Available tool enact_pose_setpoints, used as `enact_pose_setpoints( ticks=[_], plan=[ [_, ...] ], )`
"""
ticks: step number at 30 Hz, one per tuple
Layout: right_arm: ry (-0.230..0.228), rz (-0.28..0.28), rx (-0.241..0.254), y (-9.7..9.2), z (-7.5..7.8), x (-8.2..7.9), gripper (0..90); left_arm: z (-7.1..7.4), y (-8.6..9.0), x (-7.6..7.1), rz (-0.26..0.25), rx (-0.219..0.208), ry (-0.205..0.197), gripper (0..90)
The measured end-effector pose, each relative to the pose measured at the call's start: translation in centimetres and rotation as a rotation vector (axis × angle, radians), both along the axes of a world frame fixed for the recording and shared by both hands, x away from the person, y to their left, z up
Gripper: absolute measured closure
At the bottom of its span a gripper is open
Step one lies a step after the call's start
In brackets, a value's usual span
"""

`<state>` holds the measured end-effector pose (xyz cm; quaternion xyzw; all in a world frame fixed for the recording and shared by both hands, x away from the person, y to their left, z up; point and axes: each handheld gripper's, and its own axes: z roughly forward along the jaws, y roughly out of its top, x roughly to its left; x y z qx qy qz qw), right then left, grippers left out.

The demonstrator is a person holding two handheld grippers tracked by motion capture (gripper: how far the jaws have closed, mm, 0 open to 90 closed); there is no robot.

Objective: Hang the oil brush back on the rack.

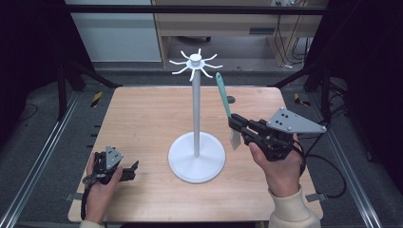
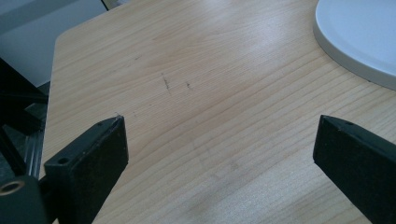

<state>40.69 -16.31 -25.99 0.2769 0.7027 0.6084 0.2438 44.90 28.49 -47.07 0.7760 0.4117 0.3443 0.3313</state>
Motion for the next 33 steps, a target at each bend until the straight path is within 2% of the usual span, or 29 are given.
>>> enact_pose_setpoints(
  ticks=[33],
  plan=[
    [0.006, -0.011, -0.033, 1.2, -0.1, 0.6, 82.7, -0.1, -0.1, 0.0, -0.003, 0.004, 0.004, 2.8]
  ],
)
